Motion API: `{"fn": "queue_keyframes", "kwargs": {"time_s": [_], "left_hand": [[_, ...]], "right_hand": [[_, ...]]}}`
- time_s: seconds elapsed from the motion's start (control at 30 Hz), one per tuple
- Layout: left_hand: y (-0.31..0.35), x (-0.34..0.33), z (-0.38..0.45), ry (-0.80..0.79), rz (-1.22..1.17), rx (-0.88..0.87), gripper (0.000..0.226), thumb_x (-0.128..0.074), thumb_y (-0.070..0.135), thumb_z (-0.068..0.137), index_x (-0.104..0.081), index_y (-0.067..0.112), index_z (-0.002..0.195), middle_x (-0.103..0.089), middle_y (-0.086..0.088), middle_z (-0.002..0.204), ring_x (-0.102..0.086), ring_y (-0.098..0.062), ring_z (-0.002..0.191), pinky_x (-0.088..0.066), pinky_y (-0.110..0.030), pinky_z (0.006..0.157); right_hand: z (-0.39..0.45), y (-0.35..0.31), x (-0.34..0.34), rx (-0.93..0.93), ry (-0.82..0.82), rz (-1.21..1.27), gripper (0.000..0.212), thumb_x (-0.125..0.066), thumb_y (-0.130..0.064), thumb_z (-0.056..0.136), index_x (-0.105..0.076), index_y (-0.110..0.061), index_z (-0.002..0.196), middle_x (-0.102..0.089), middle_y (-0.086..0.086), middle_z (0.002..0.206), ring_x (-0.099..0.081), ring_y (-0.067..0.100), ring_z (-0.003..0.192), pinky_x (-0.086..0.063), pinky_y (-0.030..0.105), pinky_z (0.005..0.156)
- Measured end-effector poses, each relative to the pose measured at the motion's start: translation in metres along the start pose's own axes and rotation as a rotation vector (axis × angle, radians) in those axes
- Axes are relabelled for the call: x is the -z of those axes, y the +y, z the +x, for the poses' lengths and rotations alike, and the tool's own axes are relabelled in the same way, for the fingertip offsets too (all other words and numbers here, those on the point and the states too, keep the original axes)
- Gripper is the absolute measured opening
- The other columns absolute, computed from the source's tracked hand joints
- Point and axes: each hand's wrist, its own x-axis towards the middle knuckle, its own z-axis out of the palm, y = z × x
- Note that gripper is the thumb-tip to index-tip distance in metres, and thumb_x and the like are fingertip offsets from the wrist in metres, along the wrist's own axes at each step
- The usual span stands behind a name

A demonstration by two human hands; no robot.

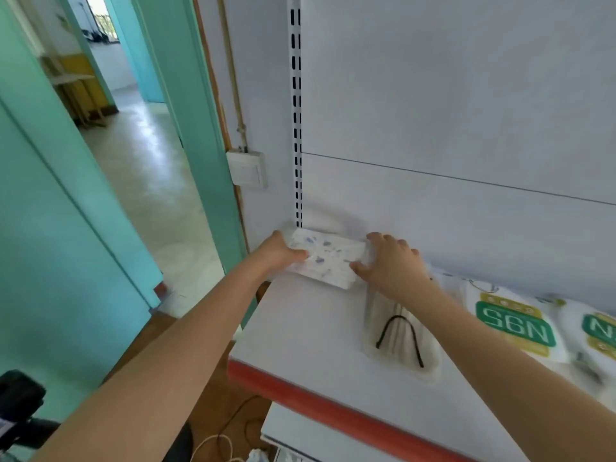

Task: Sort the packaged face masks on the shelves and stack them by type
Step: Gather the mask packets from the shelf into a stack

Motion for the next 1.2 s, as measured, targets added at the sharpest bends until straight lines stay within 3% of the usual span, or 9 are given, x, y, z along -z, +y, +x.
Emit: {"fn": "queue_keyframes", "kwargs": {"time_s": [0.13, 0.3, 0.43, 0.6, 0.7, 0.8, 0.97, 1.1, 1.2], "left_hand": [[0.003, -0.014, 0.010, 0.078, 0.061, -0.017, 0.070, -0.073, 0.039, 0.090, -0.045, 0.004, 0.144, -0.053, -0.015, 0.143, -0.054, -0.032, 0.129, -0.042, -0.027, 0.093], [0.037, -0.031, -0.032, 0.433, 0.101, -0.386, 0.059, -0.066, 0.021, 0.095, -0.043, 0.003, 0.146, -0.048, -0.023, 0.140, -0.045, -0.037, 0.130, -0.036, -0.041, 0.109], [0.085, -0.082, -0.091, 0.098, -0.088, -0.579, 0.026, -0.065, 0.016, 0.092, -0.068, 0.014, 0.118, -0.068, 0.002, 0.097, -0.067, -0.013, 0.086, -0.054, -0.032, 0.087], [0.131, -0.160, -0.126, -0.409, 0.129, -0.422, 0.045, -0.061, 0.038, 0.097, -0.054, 0.013, 0.134, -0.066, -0.004, 0.126, -0.065, -0.023, 0.112, -0.050, -0.031, 0.096], [0.136, -0.184, -0.126, -0.384, 0.117, -0.420, 0.045, -0.066, 0.041, 0.088, -0.056, 0.017, 0.125, -0.069, -0.003, 0.119, -0.068, -0.023, 0.107, -0.053, -0.030, 0.087], [0.130, -0.193, -0.124, -0.259, 0.134, -0.479, 0.090, -0.070, 0.060, 0.068, -0.047, 0.023, 0.147, -0.052, -0.011, 0.141, -0.062, -0.026, 0.120, -0.051, -0.035, 0.102], [0.122, -0.203, -0.120, -0.153, 0.479, -0.639, 0.080, -0.068, 0.044, 0.091, -0.028, 0.027, 0.159, 0.009, -0.016, 0.168, 0.001, -0.037, 0.155, -0.012, -0.042, 0.126], [0.126, -0.207, -0.126, -0.018, 0.619, -0.669, 0.063, -0.052, 0.032, 0.101, -0.028, 0.023, 0.158, 0.003, -0.019, 0.168, 0.001, -0.040, 0.155, -0.003, -0.044, 0.126], [0.128, -0.216, -0.150, 0.069, 0.393, -0.943, 0.047, -0.059, 0.018, 0.096, -0.052, 0.012, 0.143, -0.036, -0.016, 0.155, -0.033, -0.037, 0.144, -0.028, -0.043, 0.119]], "right_hand": [[-0.009, 0.007, 0.000, 0.165, -0.139, 0.094, 0.071, -0.057, -0.057, 0.091, -0.036, -0.022, 0.150, -0.040, 0.001, 0.153, -0.036, 0.023, 0.140, -0.030, 0.036, 0.114], [-0.062, 0.082, 0.045, -0.096, 0.155, 0.128, 0.068, -0.056, -0.053, 0.093, -0.039, -0.016, 0.148, -0.041, 0.006, 0.151, -0.039, 0.029, 0.136, -0.034, 0.040, 0.109], [-0.114, 0.165, 0.067, -0.574, 0.199, 0.124, 0.056, -0.057, -0.059, 0.090, -0.060, -0.009, 0.115, -0.065, 0.016, 0.117, -0.061, 0.035, 0.107, -0.049, 0.041, 0.088], [-0.139, 0.171, 0.043, -0.666, -0.007, 0.068, 0.053, -0.056, -0.062, 0.089, -0.049, -0.013, 0.071, -0.056, 0.004, 0.074, -0.052, 0.024, 0.069, -0.041, 0.033, 0.063], [-0.140, 0.168, 0.040, -0.538, 0.125, 0.239, 0.035, -0.071, -0.045, 0.087, -0.056, -0.013, 0.086, -0.058, -0.001, 0.077, -0.056, 0.020, 0.075, -0.044, 0.032, 0.064], [-0.143, 0.174, 0.040, -0.336, 0.126, 0.506, 0.034, -0.072, -0.027, 0.087, -0.063, -0.024, 0.120, -0.067, -0.008, 0.102, -0.064, 0.007, 0.090, -0.051, 0.028, 0.087], [-0.146, 0.207, 0.047, -0.314, 0.393, 0.386, 0.044, -0.070, -0.027, 0.088, -0.061, -0.022, 0.131, -0.065, -0.003, 0.121, -0.062, 0.017, 0.112, -0.048, 0.031, 0.098], [-0.147, 0.243, 0.052, -0.559, 0.078, 0.051, 0.091, -0.068, -0.063, 0.078, -0.029, -0.027, 0.152, -0.038, 0.007, 0.151, -0.038, 0.037, 0.135, -0.038, 0.045, 0.108], [-0.143, 0.265, 0.047, -0.579, 0.074, 0.168, 0.090, -0.073, -0.062, 0.074, -0.036, -0.027, 0.149, -0.048, 0.009, 0.143, -0.047, 0.035, 0.128, -0.045, 0.041, 0.102]]}}
